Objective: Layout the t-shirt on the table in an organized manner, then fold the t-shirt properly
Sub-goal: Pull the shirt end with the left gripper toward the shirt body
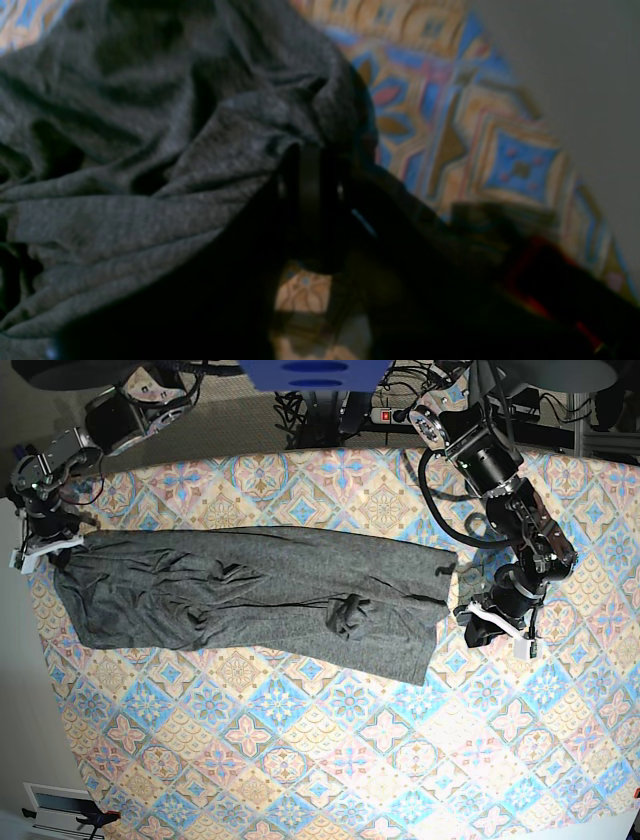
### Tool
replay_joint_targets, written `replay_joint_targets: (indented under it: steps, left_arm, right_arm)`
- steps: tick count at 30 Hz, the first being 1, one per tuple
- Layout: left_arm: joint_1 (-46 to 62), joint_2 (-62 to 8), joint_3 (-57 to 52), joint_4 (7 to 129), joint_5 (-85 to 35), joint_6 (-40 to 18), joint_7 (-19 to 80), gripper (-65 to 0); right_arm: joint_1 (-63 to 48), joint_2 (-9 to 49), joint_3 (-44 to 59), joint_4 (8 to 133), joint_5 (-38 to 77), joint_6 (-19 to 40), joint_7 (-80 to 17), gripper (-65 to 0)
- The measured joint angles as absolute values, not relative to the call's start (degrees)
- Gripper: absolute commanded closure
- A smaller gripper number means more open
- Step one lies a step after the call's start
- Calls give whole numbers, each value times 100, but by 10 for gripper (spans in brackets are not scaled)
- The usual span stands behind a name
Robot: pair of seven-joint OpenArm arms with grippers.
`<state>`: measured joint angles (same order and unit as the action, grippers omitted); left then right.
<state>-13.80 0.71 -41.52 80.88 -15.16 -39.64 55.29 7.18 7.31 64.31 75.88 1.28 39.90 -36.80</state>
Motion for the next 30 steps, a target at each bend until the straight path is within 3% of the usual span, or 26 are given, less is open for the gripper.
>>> replay_joint_targets:
  steps: [3, 6, 11, 15, 19, 25, 30]
  left_arm:
    - [-1365, 80, -4121, 8088, -1516, -3966, 5529, -51]
    - [-1288, 43, -3789, 8097, -1485, -3920, 5527, -114]
    - [-939, -3, -2794, 8619, -1487, -4001, 5607, -284]
    - [-668, -25, -2646, 9703, -1599, -4010, 5544, -389]
    - [-508, 64, -2818, 10422, -1601, -3988, 5551, -405]
    - [-729, 60, -2810, 10425, -1638, -3990, 5763, -405]
    - [-1160, 32, -2805, 10425, -1975, -3994, 6399, -405]
  right_arm:
    - [711, 729, 6429, 7572, 123, 3990, -3695, 0]
    - [703, 729, 6427, 7572, 123, 3990, -3693, -15]
    - [696, 729, 6425, 7572, 123, 3988, -3710, -157]
    - [652, 729, 6425, 7581, 123, 3988, -3712, -275]
    - [655, 729, 6425, 7585, 126, 3988, -3708, -317]
    - [652, 722, 6447, 7653, 117, 3990, -3701, -318]
    - [657, 709, 6451, 8517, 119, 3990, -3682, -318]
